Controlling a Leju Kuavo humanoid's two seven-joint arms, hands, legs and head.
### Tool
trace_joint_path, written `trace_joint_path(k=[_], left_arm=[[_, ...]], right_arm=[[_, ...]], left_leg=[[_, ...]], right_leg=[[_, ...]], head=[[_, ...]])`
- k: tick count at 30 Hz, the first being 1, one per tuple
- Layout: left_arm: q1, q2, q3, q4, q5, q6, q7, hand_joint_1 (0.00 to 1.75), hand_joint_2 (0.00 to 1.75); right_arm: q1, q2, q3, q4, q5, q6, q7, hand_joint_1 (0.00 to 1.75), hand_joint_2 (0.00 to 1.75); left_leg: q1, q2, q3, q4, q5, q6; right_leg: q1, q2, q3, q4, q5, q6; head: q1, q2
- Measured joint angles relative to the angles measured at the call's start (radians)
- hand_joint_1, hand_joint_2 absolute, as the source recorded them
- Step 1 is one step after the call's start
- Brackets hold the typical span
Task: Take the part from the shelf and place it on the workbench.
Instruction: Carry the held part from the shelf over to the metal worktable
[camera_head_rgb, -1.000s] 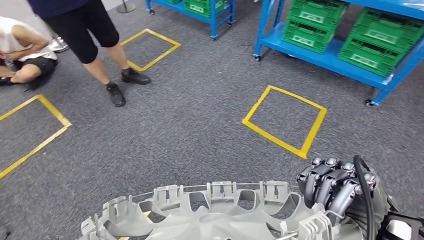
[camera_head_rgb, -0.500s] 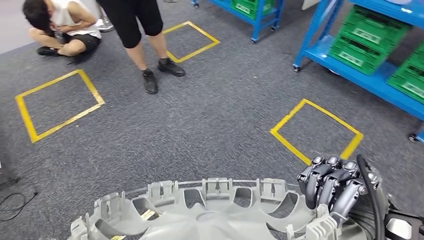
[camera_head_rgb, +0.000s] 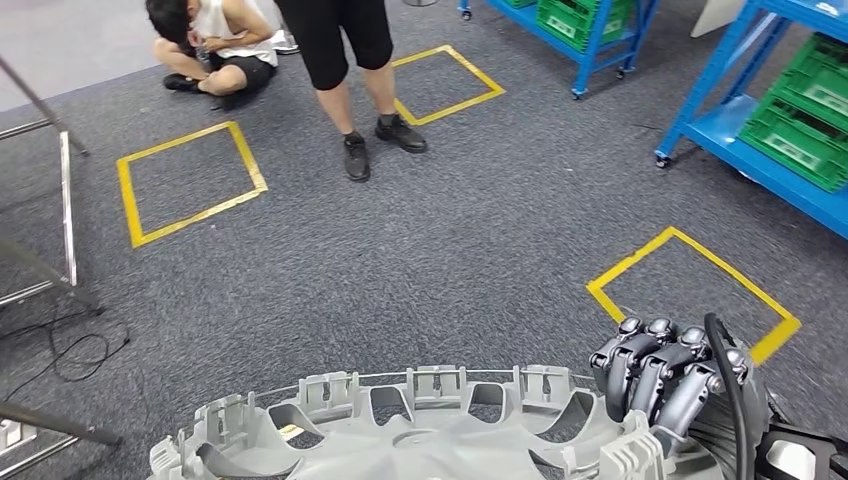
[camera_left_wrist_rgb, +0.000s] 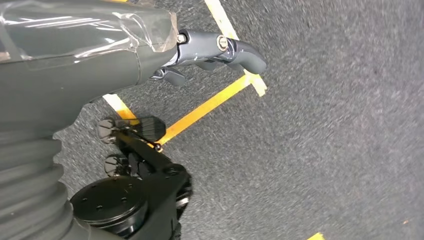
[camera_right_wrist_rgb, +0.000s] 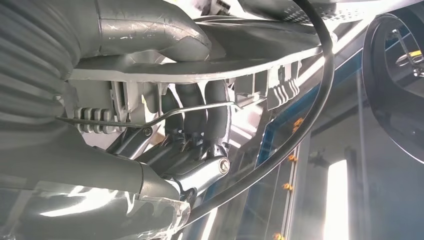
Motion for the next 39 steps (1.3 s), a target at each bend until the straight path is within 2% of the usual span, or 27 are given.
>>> trace_joint_path(k=[1, 2, 3, 5, 7, 9, 10, 11, 12, 14, 15, 16, 17, 18, 20, 22, 24, 25, 27, 28, 29, 31, 32, 34, 36, 38, 39], left_arm=[[-0.002, 0.0, 0.005, 0.0, -0.004, -0.004, 0.0, 0.0, 1.75], [-0.003, 0.0, 0.01, 0.0, -0.008, -0.008, 0.001, 0.0, 1.75], [-0.005, 0.0, 0.016, 0.0, -0.012, -0.011, 0.001, 0.0, 1.75], [-0.011, 0.001, 0.028, -0.001, -0.023, -0.013, 0.003, 0.0, 1.75], [-0.018, 0.002, 0.035, -0.002, -0.042, -0.01, 0.003, 0.0, 1.75], [-0.018, 0.002, 0.041, -0.006, -0.069, -0.004, -0.001, 0.0, 1.75], [-0.016, 0.001, 0.044, -0.009, -0.084, 0.0, -0.003, 0.0, 1.75], [-0.016, 0.0, 0.047, -0.011, -0.098, 0.005, -0.005, 0.0, 1.75], [-0.018, 0.0, 0.05, -0.013, -0.113, 0.012, -0.006, 0.0, 1.75], [-0.025, -0.002, 0.056, -0.015, -0.138, 0.024, -0.005, 0.0, 1.75], [-0.028, -0.003, 0.059, -0.015, -0.147, 0.029, -0.004, 0.0, 1.75], [-0.03, -0.004, 0.064, -0.015, -0.154, 0.034, -0.003, 0.0, 1.75], [-0.031, -0.004, 0.068, -0.015, -0.158, 0.037, -0.003, 0.0, 1.75], [-0.031, -0.005, 0.073, -0.015, -0.162, 0.041, -0.004, 0.0, 1.75], [-0.033, -0.005, 0.081, -0.015, -0.17, 0.043, -0.009, 0.0, 1.75], [-0.034, -0.005, 0.086, -0.016, -0.175, 0.043, -0.015, 0.0, 1.75], [-0.032, -0.005, 0.093, -0.017, -0.177, 0.043, -0.017, 0.0, 1.75], [-0.031, -0.006, 0.098, -0.017, -0.178, 0.043, -0.018, 0.0, 1.75], [-0.033, -0.006, 0.104, -0.017, -0.18, 0.043, -0.019, 0.0, 1.75], [-0.035, -0.005, 0.104, -0.017, -0.18, 0.043, -0.022, 0.0, 1.75], [-0.037, -0.005, 0.105, -0.018, -0.181, 0.042, -0.025, 0.0, 1.75], [-0.04, -0.005, 0.105, -0.017, -0.184, 0.041, -0.035, 0.0, 1.75], [-0.041, -0.005, 0.106, -0.017, -0.185, 0.039, -0.041, 0.0, 1.75], [-0.041, -0.004, 0.108, -0.018, -0.187, 0.033, -0.051, 0.0, 1.75], [-0.044, -0.002, 0.112, -0.021, -0.188, 0.027, -0.057, 0.0, 1.75], [-0.049, -0.001, 0.116, -0.023, -0.19, 0.024, -0.059, 0.0, 1.75], [-0.049, -0.001, 0.12, -0.024, -0.191, 0.023, -0.06, 0.0, 1.75]], right_arm=[[0.001, 0.0, 0.0, 0.0, 0.0, -0.001, 0.0, 1.75, 1.75], [0.002, 0.0, 0.0, 0.0, 0.0, -0.001, 0.0, 1.75, 1.75], [0.003, 0.0, 0.0, -0.001, 0.0, -0.002, 0.0, 1.75, 1.75], [0.005, -0.001, 0.0, -0.004, 0.001, -0.002, -0.001, 1.75, 1.75], [0.007, -0.002, 0.001, -0.007, 0.002, -0.001, -0.002, 1.75, 1.75], [0.008, -0.001, 0.005, -0.008, 0.003, 0.0, -0.001, 1.75, 1.75], [0.007, -0.001, 0.008, -0.008, 0.005, 0.001, 0.0, 1.75, 1.75], [0.007, -0.001, 0.01, -0.008, 0.007, 0.001, 0.002, 1.75, 1.75], [0.007, -0.002, 0.012, -0.008, 0.011, 0.001, 0.003, 1.75, 1.75], [0.008, -0.003, 0.015, -0.007, 0.019, 0.0, 0.007, 1.75, 1.75], [0.009, -0.003, 0.017, -0.007, 0.023, -0.001, 0.009, 1.75, 1.75], [0.01, -0.004, 0.019, -0.006, 0.027, -0.002, 0.011, 1.75, 1.75], [0.01, -0.004, 0.02, -0.005, 0.031, -0.003, 0.013, 1.75, 1.75], [0.01, -0.004, 0.023, -0.005, 0.033, -0.004, 0.015, 1.75, 1.75], [0.009, -0.004, 0.027, -0.005, 0.036, -0.008, 0.017, 1.75, 1.75], [0.008, -0.004, 0.033, -0.005, 0.037, -0.012, 0.021, 1.75, 1.75], [0.007, -0.004, 0.039, -0.005, 0.037, -0.013, 0.023, 1.75, 1.75], [0.005, -0.004, 0.042, -0.005, 0.037, -0.013, 0.024, 1.75, 1.75], [0.004, -0.004, 0.044, -0.005, 0.038, -0.014, 0.025, 1.75, 1.75], [0.003, -0.004, 0.045, -0.005, 0.038, -0.014, 0.026, 1.75, 1.75], [0.003, -0.004, 0.046, -0.005, 0.038, -0.015, 0.026, 1.75, 1.75], [0.003, -0.005, 0.05, -0.005, 0.037, -0.018, 0.025, 1.75, 1.75], [0.002, -0.006, 0.053, -0.005, 0.037, -0.02, 0.025, 1.75, 1.75], [0.001, -0.008, 0.058, -0.005, 0.036, -0.022, 0.024, 1.75, 1.75], [-0.002, -0.01, 0.061, -0.005, 0.035, -0.023, 0.024, 1.75, 1.75], [-0.004, -0.011, 0.064, -0.005, 0.035, -0.025, 0.025, 1.75, 1.75], [-0.005, -0.012, 0.066, -0.005, 0.035, -0.026, 0.026, 1.75, 1.75]], left_leg=[[0.004, 0.004, -0.015, 0.024, 0.0, -0.002], [0.006, 0.009, -0.008, 0.004, 0.019, -0.004], [0.008, 0.019, 0.02, -0.054, 0.053, -0.003], [0.004, 0.063, 0.094, -0.196, 0.111, 0.002], [-0.005, 0.084, 0.124, -0.258, 0.124, 0.011], [-0.01, 0.059, 0.124, -0.263, 0.123, 0.023], [-0.009, 0.046, 0.13, -0.27, 0.126, 0.029], [-0.008, 0.034, 0.138, -0.277, 0.129, 0.036], [-0.006, 0.02, 0.146, -0.283, 0.132, 0.043], [-0.005, -0.008, 0.149, -0.286, 0.133, 0.051], [-0.007, -0.024, 0.15, -0.286, 0.132, 0.053], [-0.008, -0.041, 0.151, -0.286, 0.131, 0.053], [-0.009, -0.057, 0.152, -0.286, 0.13, 0.053], [-0.01, -0.074, 0.155, -0.285, 0.129, 0.052], [-0.01, -0.105, 0.156, -0.279, 0.124, 0.046], [-0.012, -0.129, 0.15, -0.273, 0.118, 0.038], [-0.011, -0.146, 0.144, -0.272, 0.117, 0.031], [-0.011, -0.136, 0.141, -0.268, 0.114, 0.027], [-0.013, -0.072, 0.118, -0.217, 0.086, 0.017], [-0.013, -0.032, 0.089, -0.159, 0.057, 0.012], [-0.011, -0.008, 0.052, -0.087, 0.026, 0.009], [-0.006, 0.005, -0.012, 0.026, -0.009, 0.007], [-0.005, 0.007, -0.018, 0.029, 0.001, 0.008], [-0.008, 0.025, 0.037, -0.085, 0.067, 0.016], [-0.02, 0.07, 0.106, -0.217, 0.113, 0.03], [-0.031, 0.086, 0.124, -0.257, 0.118, 0.04], [-0.032, 0.074, 0.123, -0.261, 0.12, 0.044]], right_leg=[[0.001, -0.013, 0.002, 0.0, -0.003, 0.0], [0.001, -0.024, 0.004, 0.0, -0.006, 0.002], [0.001, -0.036, 0.009, 0.0, -0.009, 0.004], [0.005, -0.057, 0.019, 0.0, -0.018, 0.012], [0.012, -0.077, 0.025, -0.001, -0.025, 0.023], [0.013, -0.096, 0.031, -0.007, -0.03, 0.034], [0.011, -0.091, 0.032, -0.004, -0.035, 0.038], [0.009, -0.071, 0.027, 0.015, -0.047, 0.038], [0.007, -0.043, 0.008, 0.057, -0.068, 0.036], [0.006, 0.012, -0.064, 0.195, -0.121, 0.025], [0.006, 0.022, -0.103, 0.259, -0.139, 0.024], [0.007, 0.026, -0.128, 0.292, -0.141, 0.027], [0.007, 0.028, -0.133, 0.283, -0.125, 0.033], [0.006, 0.033, -0.119, 0.233, -0.093, 0.04], [0.005, 0.069, -0.065, 0.088, -0.019, 0.048], [0.005, 0.093, -0.035, 0.016, 0.017, 0.037], [0.006, 0.077, -0.03, 0.012, 0.021, 0.022], [0.006, 0.067, -0.028, 0.011, 0.021, 0.016], [0.004, 0.045, -0.019, 0.009, 0.018, 0.004], [0.006, 0.034, -0.016, 0.008, 0.015, -0.001], [0.009, 0.021, -0.013, 0.008, 0.012, -0.006], [0.013, -0.005, -0.011, 0.008, 0.007, -0.009], [0.015, -0.017, -0.01, 0.009, 0.005, -0.01], [0.018, -0.04, -0.002, 0.008, -0.001, -0.01], [0.024, -0.061, 0.006, 0.008, -0.009, -0.005], [0.028, -0.082, 0.01, 0.007, -0.014, 0.003], [0.028, -0.093, 0.013, 0.004, -0.016, 0.006]], head=[[0.0, 0.0], [0.0, 0.0], [0.0, 0.0], [0.0, 0.0], [0.002, 0.0], [0.003, 0.0], [0.004, 0.0], [0.005, 0.0], [0.008, 0.0], [0.011, 0.0], [0.013, 0.0], [0.012, 0.0], [0.013, 0.0], [0.013, 0.0], [0.013, 0.0], [0.012, 0.0], [0.012, 0.0], [0.012, 0.0], [0.008, 0.0], [0.006, 0.0], [0.004, 0.0], [0.004, 0.0], [0.004, 0.0], [0.004, 0.0], [0.005, 0.0], [0.005, 0.0], [0.005, 0.0]])
